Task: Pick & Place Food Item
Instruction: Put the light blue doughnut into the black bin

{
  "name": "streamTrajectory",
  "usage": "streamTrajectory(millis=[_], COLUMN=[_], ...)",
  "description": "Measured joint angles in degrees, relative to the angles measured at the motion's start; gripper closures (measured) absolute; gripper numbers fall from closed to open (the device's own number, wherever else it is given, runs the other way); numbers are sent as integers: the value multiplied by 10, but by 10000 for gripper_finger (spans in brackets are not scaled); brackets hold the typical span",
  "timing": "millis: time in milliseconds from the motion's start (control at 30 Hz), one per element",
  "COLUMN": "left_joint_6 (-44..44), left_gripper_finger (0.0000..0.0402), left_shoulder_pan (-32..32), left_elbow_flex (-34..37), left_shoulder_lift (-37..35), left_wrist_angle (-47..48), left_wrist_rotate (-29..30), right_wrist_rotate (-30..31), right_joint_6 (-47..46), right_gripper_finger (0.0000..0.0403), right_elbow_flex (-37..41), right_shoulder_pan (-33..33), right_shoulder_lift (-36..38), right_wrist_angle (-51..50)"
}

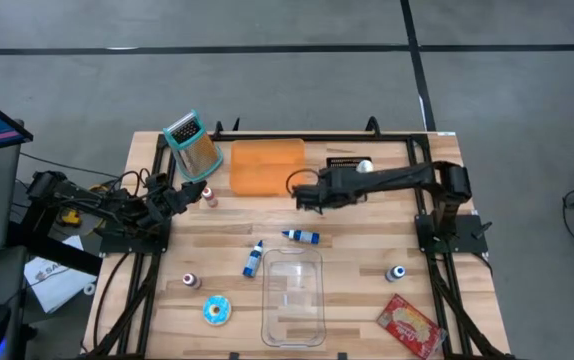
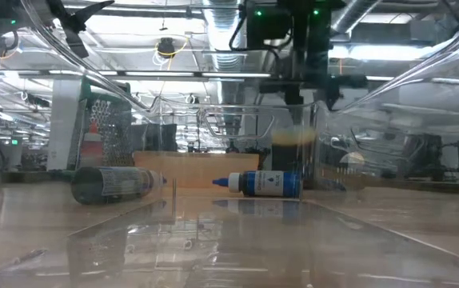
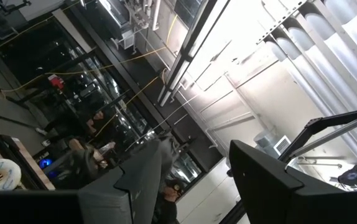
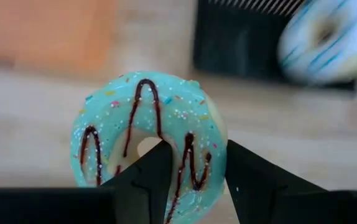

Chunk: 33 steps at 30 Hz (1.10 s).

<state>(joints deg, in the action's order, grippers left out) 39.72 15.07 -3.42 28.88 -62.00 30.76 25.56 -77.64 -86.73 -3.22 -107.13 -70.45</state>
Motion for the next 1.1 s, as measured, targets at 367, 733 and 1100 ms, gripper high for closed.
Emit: streamTrajectory(millis=[367, 733, 1100], left_joint_6=[-7, -31, -31], left_gripper_finger=[215, 215, 215], left_shoulder_pan=[0, 0, 0], left_elbow_flex=[0, 0, 0], left_shoulder_lift=[0, 0, 0], left_wrist_angle=[0, 0, 0], left_wrist_rotate=[-7, -7, -7], right_wrist_rotate=[31, 16, -10], right_joint_6=[151, 269, 297], right_gripper_finger=[268, 264, 261], right_elbow_flex=[-28, -6, 17], right_shoulder_pan=[-136, -244, -245], right_shoulder_lift=[0, 0, 0], right_wrist_angle=[-102, -86, -67])
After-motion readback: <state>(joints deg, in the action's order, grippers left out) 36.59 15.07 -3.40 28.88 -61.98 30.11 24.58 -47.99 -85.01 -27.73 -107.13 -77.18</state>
